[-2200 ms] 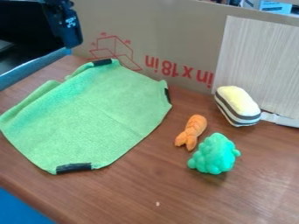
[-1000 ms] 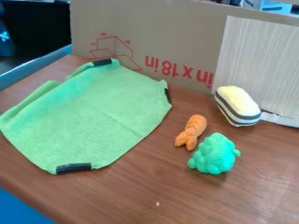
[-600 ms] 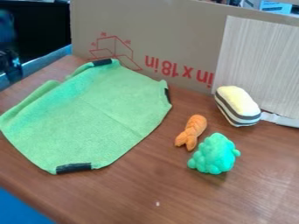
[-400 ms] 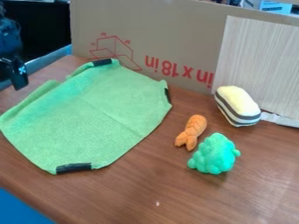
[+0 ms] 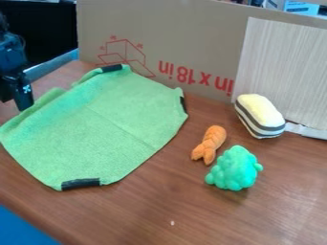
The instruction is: Fold the cloth from left to right
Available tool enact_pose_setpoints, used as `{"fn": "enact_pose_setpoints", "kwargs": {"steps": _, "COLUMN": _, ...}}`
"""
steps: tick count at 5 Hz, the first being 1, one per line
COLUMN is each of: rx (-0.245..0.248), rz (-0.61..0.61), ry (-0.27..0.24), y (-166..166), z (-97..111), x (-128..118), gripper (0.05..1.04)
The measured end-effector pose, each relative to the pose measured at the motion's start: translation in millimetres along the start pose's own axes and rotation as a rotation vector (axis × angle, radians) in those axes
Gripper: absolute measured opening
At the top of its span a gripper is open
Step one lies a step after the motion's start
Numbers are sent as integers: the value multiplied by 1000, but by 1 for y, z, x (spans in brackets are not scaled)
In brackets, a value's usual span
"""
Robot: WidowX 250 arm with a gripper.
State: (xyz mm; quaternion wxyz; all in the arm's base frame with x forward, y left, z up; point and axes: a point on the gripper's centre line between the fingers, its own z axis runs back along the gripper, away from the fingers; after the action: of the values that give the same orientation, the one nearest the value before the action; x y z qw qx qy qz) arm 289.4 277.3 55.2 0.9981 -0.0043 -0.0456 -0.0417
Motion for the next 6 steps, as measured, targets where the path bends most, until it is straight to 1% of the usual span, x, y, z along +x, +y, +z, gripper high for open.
{"fn": "enact_pose_setpoints", "kwargs": {"steps": 2, "rx": 0, "rz": 19, "ry": 1, "y": -2, "z": -6, "x": -2, "gripper": 1001}}
{"fn": "enact_pose_setpoints", "kwargs": {"steps": 3, "rx": 10, "rz": 22, "ry": -1, "y": -3, "z": -6, "x": 2, "gripper": 974}}
{"fn": "enact_pose_setpoints", "kwargs": {"steps": 4, "rx": -7, "rz": 59, "ry": 14, "y": -4, "z": -15, "x": 0, "gripper": 710}}
{"fn": "enact_pose_setpoints", "kwargs": {"steps": 5, "rx": -2, "rz": 78, "ry": 15, "y": -2, "z": -16, "x": -1, "gripper": 387}}
{"fn": "enact_pose_setpoints", "kwargs": {"steps": 6, "rx": 8, "rz": 83, "ry": 25, "y": -1, "z": -22, "x": -10, "gripper": 174}}
